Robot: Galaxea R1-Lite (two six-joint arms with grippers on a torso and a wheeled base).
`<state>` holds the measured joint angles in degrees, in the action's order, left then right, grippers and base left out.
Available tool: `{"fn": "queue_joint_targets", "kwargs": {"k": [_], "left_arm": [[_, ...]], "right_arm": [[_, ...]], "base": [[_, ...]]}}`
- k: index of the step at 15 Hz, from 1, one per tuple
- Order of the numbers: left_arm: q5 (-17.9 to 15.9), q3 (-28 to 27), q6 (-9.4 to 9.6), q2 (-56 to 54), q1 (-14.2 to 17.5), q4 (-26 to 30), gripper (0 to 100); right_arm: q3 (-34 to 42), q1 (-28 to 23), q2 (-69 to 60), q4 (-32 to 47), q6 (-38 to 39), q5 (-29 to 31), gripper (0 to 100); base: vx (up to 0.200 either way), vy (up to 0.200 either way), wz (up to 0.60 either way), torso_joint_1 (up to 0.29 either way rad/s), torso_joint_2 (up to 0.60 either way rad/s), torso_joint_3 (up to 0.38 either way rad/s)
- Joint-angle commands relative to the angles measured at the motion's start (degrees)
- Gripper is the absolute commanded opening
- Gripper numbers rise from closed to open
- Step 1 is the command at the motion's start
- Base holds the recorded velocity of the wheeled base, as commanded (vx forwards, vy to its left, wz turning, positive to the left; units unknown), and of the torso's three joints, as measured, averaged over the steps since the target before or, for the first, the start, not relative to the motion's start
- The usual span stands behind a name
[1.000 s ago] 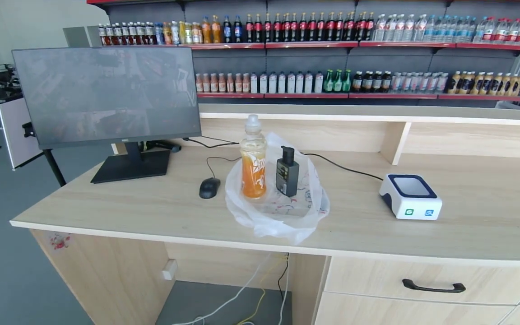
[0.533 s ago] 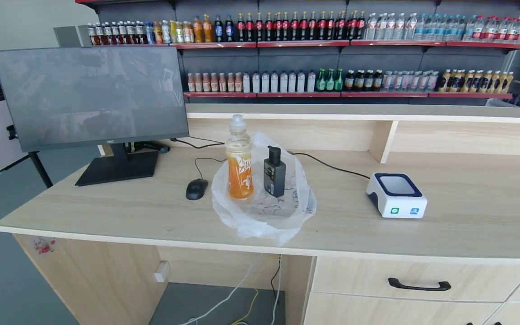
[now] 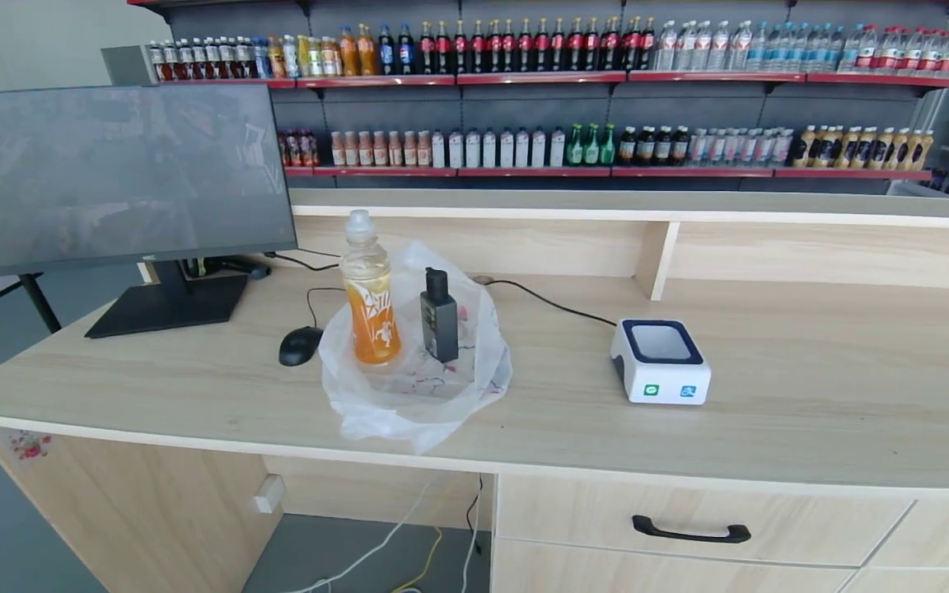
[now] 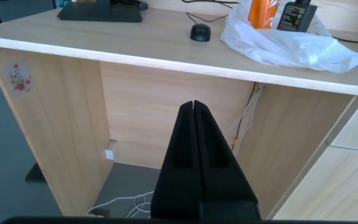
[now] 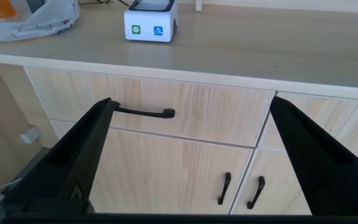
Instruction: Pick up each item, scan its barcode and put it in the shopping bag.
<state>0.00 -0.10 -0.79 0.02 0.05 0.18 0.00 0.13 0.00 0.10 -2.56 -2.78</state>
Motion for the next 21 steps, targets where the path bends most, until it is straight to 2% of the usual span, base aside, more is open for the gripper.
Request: {"fn": "queue_joint_targets", "kwargs": {"k": [1, 5, 12, 15, 21], "left_arm": [[0.00, 0.01, 0.00, -0.02, 0.04, -0.01, 0], [0.00, 0.01, 0.00, -0.02, 0.04, -0.01, 0], [0.00, 0.01, 0.09, -0.02, -0.05, -0.09, 0], [0.00, 0.01, 0.09, -0.02, -0.05, -0.09, 0], [0.00, 0.01, 0.00, -0.02, 0.04, -0.09, 0]], "right_arm": [[0.00, 0.04, 0.00, -0.01, 0.01, -0.03, 100], [0.00, 0.04, 0.00, -0.01, -0.08, -0.03, 100], [0.00, 0.04, 0.00, -0.01, -0.16, -0.03, 100], [0.00, 0.04, 0.00, -0.01, -0.08, -0.03, 100], [0.00, 0.04, 0.00, -0.01, -0.16, -0.03, 100]], "base": [[0.000, -0.200, 0.00, 0.002, 0.00, -0.002], [0.000, -0.200, 0.00, 0.001, 0.00, 0.004], [0.000, 0.000, 0.00, 0.000, 0.00, 0.000], [0.000, 0.000, -0.60, -0.002, 0.00, 0.006], [0.000, 0.000, 0.00, 0.000, 0.00, 0.000]]}}
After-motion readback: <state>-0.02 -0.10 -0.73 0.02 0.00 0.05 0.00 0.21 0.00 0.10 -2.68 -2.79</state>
